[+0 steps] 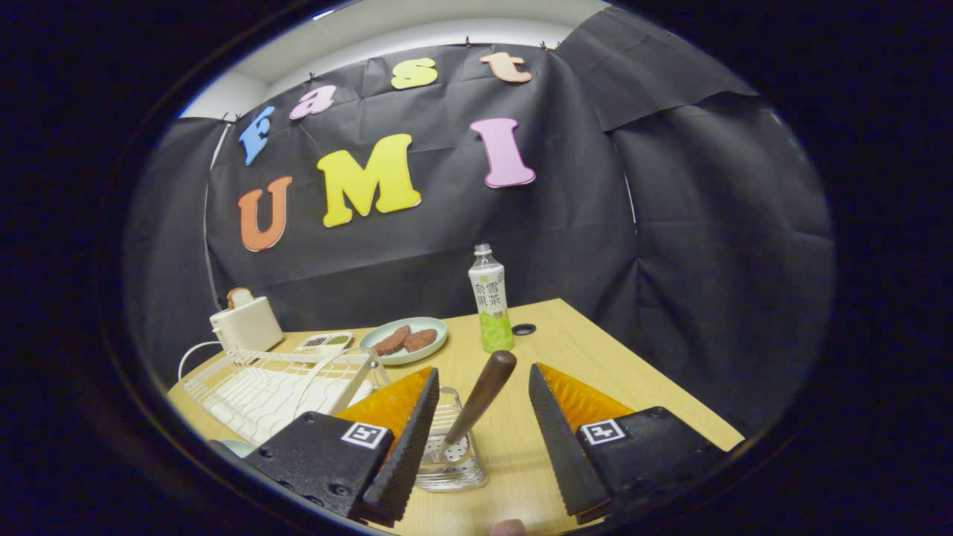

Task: Take the plate from the dish rack, then take the spoon from the basket and place it into the plate.

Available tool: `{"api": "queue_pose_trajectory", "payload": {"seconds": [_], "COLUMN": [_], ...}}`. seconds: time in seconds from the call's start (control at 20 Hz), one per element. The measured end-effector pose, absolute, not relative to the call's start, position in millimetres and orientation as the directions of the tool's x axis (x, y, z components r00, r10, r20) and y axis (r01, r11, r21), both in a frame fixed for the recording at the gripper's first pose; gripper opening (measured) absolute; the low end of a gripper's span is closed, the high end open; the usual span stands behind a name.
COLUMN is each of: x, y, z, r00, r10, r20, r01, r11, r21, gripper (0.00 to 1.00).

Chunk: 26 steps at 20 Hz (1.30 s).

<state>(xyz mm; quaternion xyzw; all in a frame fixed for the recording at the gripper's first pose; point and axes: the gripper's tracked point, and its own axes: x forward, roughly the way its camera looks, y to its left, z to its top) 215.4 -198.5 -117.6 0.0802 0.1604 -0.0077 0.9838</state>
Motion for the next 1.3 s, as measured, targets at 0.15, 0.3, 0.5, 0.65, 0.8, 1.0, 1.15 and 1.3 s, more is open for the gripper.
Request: {"api": "queue_pose_trajectory", "payload": {"seconds": [0.15,0.3,0.5,0.65,0.8,1.0,1.15,1.3], "x": [221,222,221,220,218,217,211,202], "y": [-193,-193,-182,-173,-162,-155,-151,-150], "z": [-116,-109,-99,-89,-70,-40,-18,4], "r00": [0.945,0.945,0.945,0.946,0.951,0.961,0.967,0.971], "r10": [0.012,-0.007,-0.013,-0.047,-0.067,-0.114,-0.134,-0.141], "r20": [-0.326,-0.327,-0.327,-0.322,-0.301,-0.253,-0.216,-0.192], "r01": [0.038,0.060,0.068,0.082,0.082,0.115,0.128,0.134], "r11": [0.988,0.987,0.985,0.992,0.996,0.993,0.991,0.990], "r21": [0.147,0.150,0.159,0.097,0.037,-0.008,-0.044,-0.049], "gripper": [0.63,0.47,0.26,0.18,0.14,0.12,0.11,0.11]}}
